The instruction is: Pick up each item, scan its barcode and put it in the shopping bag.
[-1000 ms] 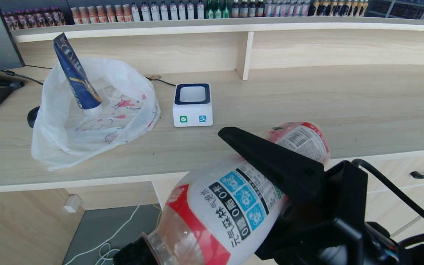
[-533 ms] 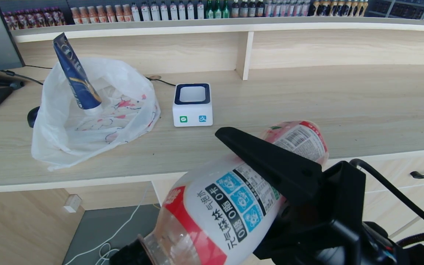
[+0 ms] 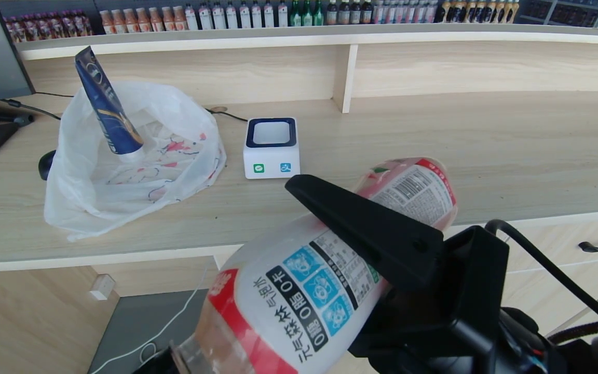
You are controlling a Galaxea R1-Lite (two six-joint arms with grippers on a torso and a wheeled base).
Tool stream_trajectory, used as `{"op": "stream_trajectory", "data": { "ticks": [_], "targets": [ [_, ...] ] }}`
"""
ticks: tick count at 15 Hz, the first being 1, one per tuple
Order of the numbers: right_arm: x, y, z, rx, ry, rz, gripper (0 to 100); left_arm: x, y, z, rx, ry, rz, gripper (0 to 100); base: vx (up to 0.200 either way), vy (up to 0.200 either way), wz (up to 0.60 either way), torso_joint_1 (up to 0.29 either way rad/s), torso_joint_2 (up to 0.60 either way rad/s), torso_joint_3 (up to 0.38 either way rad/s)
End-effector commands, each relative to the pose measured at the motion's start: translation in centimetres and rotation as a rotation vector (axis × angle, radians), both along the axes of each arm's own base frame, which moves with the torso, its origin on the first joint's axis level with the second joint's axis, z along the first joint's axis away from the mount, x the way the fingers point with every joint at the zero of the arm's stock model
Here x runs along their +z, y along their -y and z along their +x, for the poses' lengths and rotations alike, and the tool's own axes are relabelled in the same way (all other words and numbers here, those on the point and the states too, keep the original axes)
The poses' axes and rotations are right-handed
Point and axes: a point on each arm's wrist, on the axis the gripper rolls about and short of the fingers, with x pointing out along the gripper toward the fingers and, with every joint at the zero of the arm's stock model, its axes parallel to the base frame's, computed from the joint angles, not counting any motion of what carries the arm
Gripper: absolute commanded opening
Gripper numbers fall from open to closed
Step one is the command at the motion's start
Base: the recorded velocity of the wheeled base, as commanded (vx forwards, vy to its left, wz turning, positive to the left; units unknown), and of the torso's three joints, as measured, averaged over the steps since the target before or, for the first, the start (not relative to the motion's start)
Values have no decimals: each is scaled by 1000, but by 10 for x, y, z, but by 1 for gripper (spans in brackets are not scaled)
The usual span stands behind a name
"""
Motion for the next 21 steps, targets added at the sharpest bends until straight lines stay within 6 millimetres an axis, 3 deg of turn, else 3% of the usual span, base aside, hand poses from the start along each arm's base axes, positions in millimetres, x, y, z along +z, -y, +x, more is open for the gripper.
{"op": "stream_trajectory", "data": {
  "ticks": [1,11,21],
  "targets": [
    [0,-3,-1,-3,16,-6,0,0,0,0,0,0,-1,100,0,0,0,0,0,0],
    [2,-2,-1,-10,34,-9,0,0,0,0,0,0,-1,100,0,0,0,0,0,0],
    [-7,-4,0,134,-260,124,0,0,0,0,0,0,-1,100,0,0,0,0,0,0]
  ]
}}
